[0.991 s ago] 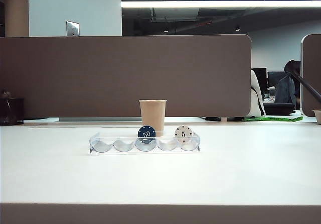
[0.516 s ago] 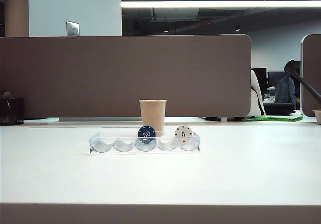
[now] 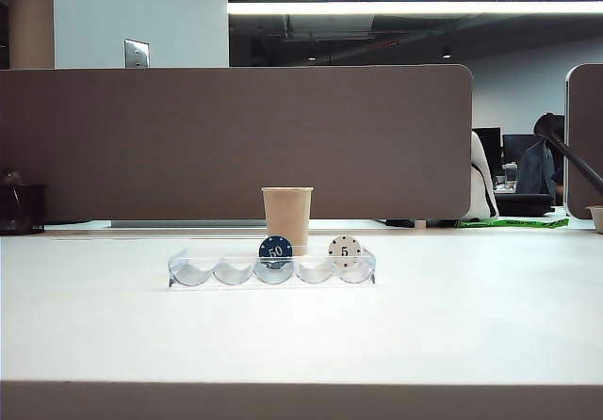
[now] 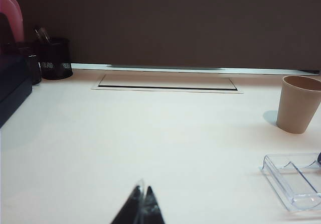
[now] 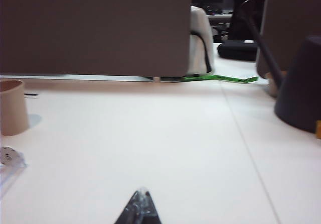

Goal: Pick up the chip with the greater value and put it into the paper cup.

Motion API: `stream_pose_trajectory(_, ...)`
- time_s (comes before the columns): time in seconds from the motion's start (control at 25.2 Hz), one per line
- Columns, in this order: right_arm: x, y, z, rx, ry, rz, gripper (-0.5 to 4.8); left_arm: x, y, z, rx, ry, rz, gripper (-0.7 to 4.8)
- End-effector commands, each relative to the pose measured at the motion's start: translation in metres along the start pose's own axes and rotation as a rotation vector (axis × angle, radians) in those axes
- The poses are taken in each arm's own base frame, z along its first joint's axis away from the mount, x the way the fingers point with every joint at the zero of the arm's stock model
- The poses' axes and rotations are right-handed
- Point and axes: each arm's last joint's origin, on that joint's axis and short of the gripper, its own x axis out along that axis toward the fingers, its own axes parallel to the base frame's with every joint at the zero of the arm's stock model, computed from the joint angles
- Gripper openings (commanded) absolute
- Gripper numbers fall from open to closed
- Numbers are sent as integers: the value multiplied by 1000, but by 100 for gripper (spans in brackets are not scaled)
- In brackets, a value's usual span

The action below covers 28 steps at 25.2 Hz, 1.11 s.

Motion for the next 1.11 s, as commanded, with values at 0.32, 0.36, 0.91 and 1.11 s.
stream_pose_trajectory(0.32, 0, 0, 8, 14, -87, -19, -6, 0, 0, 2, 4, -11, -5, -5)
stream_pose_trajectory(0.36, 0, 0, 8, 12, -88, -17, -6, 0, 0, 2, 3, -11, -5, -5)
stream_pose_trajectory(0.91, 1, 12, 8, -34, -87, -42, -6, 0, 0, 2, 0, -8, -5, -5)
stream_pose_trajectory(1.11, 1, 12, 7, -34, -82, -36, -5, 0, 0, 1, 0, -4, -5, -5)
